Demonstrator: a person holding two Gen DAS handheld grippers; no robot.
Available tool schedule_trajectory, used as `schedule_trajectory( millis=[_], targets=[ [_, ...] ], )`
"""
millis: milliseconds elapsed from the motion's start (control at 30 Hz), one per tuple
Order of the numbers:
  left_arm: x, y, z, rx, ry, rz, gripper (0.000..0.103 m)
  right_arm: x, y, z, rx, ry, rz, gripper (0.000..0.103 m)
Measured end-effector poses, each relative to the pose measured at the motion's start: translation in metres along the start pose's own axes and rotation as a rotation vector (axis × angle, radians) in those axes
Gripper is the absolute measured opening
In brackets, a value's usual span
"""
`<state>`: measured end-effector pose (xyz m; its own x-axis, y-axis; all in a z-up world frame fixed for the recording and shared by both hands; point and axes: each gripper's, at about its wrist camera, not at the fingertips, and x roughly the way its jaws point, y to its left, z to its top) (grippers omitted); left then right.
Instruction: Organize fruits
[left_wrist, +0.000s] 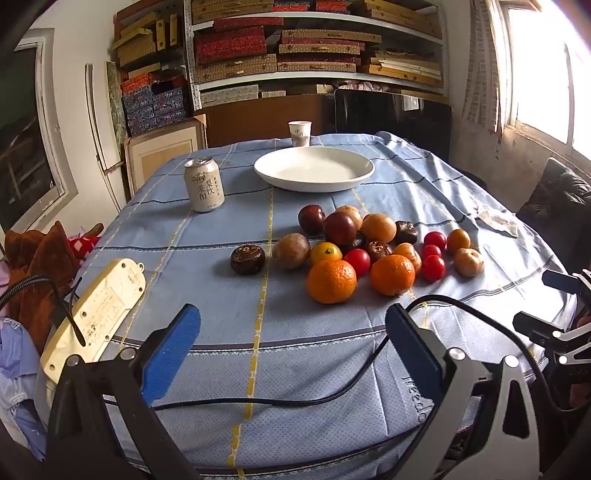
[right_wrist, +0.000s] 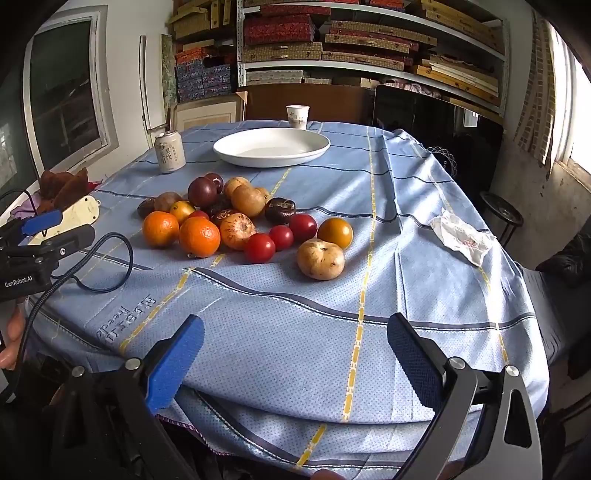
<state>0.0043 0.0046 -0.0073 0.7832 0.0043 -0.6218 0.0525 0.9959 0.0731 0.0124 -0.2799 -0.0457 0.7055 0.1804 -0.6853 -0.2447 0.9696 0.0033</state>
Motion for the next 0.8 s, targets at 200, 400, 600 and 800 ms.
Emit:
schedule_trajectory(
  millis=[200, 400, 600, 800],
  targets=[
    [0.0017, 0.0006, -0.001, -0.006, 0.006, 0.001, 0.098, 0.0011, 0.0009, -0.0001, -0.004, 0.003, -0.003, 0.1],
    [0.0034, 0.0027, -0.0022, -0.013, 0.012, -0.002, 0.099, 0.0014, 0.0008, -0.0006, -0.003, 0.004, -0.003, 0.1],
    [0.0061, 0.0047, -0.0027, -0.021, 0.022, -0.002, 0.098, 0.0032, 0.0017, -0.0025, -0.008, 0.009, -0.006, 0.1],
    [0.008, 0.0042, -0.0035, -0.021, 0.03, -0.003, 0.099, 0.0036, 0.0013, -0.0028, -0.009, 0.016, -0.003, 0.1]
  ],
)
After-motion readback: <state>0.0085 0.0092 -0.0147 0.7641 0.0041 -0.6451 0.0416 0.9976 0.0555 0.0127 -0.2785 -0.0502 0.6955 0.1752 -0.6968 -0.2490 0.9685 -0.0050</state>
